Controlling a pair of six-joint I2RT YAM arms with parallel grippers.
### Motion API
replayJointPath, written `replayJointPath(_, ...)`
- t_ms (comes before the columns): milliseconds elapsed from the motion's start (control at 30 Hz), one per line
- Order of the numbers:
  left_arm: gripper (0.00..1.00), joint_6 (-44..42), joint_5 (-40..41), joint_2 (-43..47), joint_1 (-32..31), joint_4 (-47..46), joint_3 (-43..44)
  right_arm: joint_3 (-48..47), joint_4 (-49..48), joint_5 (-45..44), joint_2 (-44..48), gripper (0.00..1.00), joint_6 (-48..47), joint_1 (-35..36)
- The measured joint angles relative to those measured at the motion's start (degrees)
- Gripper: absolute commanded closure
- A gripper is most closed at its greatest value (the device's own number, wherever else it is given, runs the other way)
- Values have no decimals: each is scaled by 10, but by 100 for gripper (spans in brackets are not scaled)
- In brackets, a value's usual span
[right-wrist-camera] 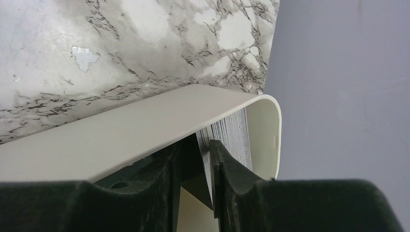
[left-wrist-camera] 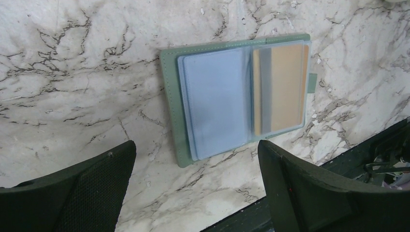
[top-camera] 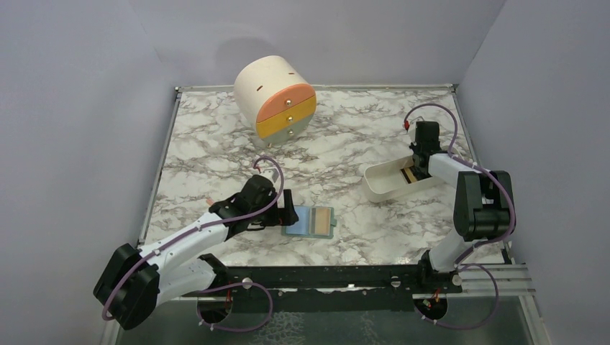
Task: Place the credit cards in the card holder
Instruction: Pick up the credit card from the storage box.
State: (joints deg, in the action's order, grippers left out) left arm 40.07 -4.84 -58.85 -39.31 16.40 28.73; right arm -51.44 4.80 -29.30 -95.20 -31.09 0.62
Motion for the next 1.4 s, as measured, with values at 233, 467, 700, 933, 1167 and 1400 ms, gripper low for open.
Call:
replayJointPath(233,1,1,13,-18,2,-8,-16,0,1,1,2,81,0,0)
replayJointPath(467,3,5,25,-39,6,-45,-31,-15,28,13,14,89,12,0)
replayJointPath(700,8,5,6,-55,6,-83,-33,-21,76,50,52,99,38,-2)
replayJointPath(933,16,10,-35,-57,6,-115,-45,-37,138,96,92,99,73,-3)
replayJointPath(1167,23,38,-95,-55,7,-169,-73,-74,199,134,158,99,121,2)
replayJointPath(1400,26,89,-143,-31,7,-222,-109,-108,240,166,226,99,178,52)
